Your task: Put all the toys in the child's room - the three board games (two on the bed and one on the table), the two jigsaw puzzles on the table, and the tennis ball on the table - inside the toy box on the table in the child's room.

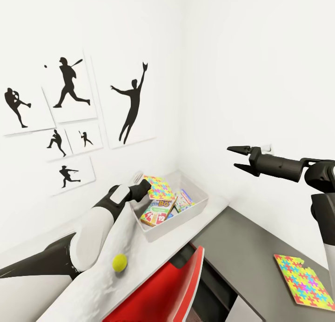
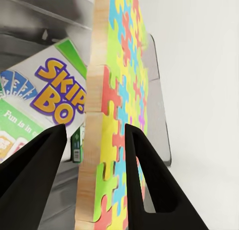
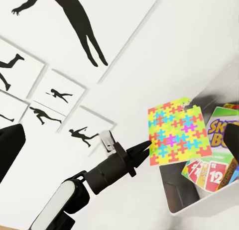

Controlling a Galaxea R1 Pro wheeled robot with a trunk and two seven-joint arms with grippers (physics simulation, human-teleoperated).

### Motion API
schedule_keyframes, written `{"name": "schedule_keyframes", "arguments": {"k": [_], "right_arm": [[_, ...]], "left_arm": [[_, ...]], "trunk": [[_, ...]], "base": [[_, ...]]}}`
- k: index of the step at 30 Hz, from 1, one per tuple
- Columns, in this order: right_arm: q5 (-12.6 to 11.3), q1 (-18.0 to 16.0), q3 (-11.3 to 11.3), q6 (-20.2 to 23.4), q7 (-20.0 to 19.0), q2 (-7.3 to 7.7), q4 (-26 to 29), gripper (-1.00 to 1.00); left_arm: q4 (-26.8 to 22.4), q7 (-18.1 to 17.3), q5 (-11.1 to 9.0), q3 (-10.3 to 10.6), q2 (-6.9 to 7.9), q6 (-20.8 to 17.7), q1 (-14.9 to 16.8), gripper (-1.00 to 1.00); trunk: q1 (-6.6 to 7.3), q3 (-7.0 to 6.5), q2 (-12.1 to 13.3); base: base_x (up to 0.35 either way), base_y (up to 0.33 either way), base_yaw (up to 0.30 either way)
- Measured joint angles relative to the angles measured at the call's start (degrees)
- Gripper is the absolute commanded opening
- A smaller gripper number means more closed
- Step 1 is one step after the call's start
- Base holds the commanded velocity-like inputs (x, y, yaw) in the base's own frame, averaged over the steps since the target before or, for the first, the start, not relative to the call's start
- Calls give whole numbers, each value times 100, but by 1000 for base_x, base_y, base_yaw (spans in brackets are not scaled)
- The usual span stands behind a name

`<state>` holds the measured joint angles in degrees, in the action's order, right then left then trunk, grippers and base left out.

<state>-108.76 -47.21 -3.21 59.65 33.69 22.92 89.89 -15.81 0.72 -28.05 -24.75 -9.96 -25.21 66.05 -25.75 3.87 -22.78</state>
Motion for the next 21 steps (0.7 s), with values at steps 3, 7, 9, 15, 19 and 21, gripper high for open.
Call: {"name": "schedule_keyframes", "arguments": {"k": [3, 7, 9, 15, 19, 21], "right_arm": [[4, 0, 0, 5, 0, -3, 0, 100], [5, 0, 0, 6, 2, 1, 0, 100], [11, 0, 0, 7, 2, -1, 0, 100], [10, 0, 0, 7, 0, 1, 0, 100], [14, 0, 0, 10, 0, -5, 0, 100], [11, 0, 0, 11, 0, -6, 0, 100]], "left_arm": [[0, 0, 2, 0, 0, 3, 0, -100], [0, 0, 2, 0, 0, 5, 0, -100], [0, 0, 2, 0, 0, 4, 0, -100], [0, -6, 4, 1, 0, 10, 0, -100], [0, -8, 9, 1, 0, 20, 0, -100], [0, -8, 10, 1, 0, 28, 0, -100]], "trunk": [[0, 27, 0], [0, 64, 0], [0, 82, 0], [0, 137, 0], [0, 173, 0], [0, 192, 0]], "base": [[0, 0, 0], [0, 0, 0], [0, 0, 0], [0, 0, 0], [0, 0, 0], [0, 0, 0]]}}
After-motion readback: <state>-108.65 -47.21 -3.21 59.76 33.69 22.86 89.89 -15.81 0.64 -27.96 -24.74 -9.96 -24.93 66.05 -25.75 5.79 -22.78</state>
